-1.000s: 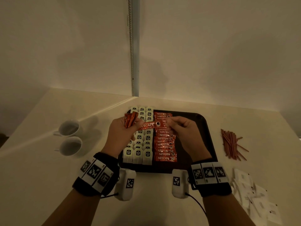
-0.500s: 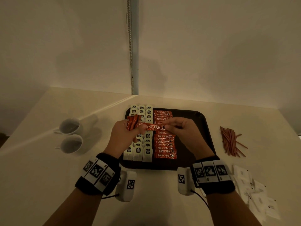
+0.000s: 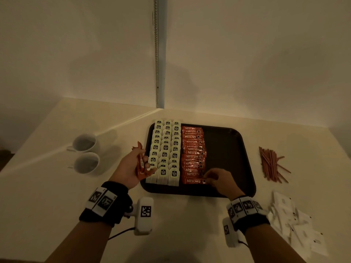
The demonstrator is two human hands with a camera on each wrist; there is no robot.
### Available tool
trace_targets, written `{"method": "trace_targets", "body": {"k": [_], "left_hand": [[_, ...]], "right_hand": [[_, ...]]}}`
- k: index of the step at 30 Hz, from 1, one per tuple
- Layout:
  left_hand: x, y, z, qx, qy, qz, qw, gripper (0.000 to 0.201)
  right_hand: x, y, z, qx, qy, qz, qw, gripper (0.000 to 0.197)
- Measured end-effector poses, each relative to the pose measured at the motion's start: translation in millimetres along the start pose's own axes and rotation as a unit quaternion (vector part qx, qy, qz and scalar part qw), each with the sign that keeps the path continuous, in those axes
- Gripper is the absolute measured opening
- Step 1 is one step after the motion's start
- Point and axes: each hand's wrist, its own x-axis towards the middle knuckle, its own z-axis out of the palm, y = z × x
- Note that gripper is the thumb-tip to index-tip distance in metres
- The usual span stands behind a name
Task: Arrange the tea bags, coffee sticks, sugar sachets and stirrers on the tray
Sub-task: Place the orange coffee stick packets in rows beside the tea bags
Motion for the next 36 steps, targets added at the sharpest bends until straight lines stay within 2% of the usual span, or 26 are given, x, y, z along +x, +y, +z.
{"method": "trace_targets", "body": {"k": [4,8,11,16,23,25,28,31,33,34,36], "left_hand": [[-1,0,0,0.001,-0.01,0.008,1.0,0.017],[0,-1,-2,0.005,-0.002,0.0,1.0,0.006],[-3,-4,1,0.008,-0.003,0.0,1.0,0.01],[-5,-9,6,0.067,-0.046,0.026,0.996,0.012],[-5,-14,10,0.152,-0.071,0.075,0.983,0.018],[-7,-12,15,0.178,-0.062,0.091,0.978,0.013],[-10,-6,27,0.239,-0.059,0.12,0.962,0.008],[-11,-4,38,0.335,-0.062,0.176,0.924,0.013],[-11,-3,43,0.378,-0.066,0.221,0.897,0.009],[-11,-2,43,0.389,-0.064,0.239,0.887,0.006],[-7,1,40,0.386,-0.036,0.267,0.882,0.013]], "right_hand": [[4,2,9,0.018,0.022,0.017,0.999,0.014],[4,3,13,0.022,0.057,0.016,0.998,0.013],[4,2,18,0.028,0.058,0.028,0.998,0.012],[4,5,22,0.026,0.063,0.044,0.997,0.012],[2,3,18,0.014,0.075,0.059,0.995,0.015],[2,-9,10,0.037,0.09,0.035,0.995,0.013],[0,-51,-5,0.136,0.081,-0.035,0.987,0.015],[-7,-100,-17,0.245,-0.001,-0.129,0.961,0.021],[-11,-119,-21,0.259,-0.046,-0.175,0.949,0.017],[-11,-123,-22,0.263,-0.056,-0.187,0.945,0.015],[-11,-124,-24,0.284,-0.065,-0.197,0.936,0.013]]}}
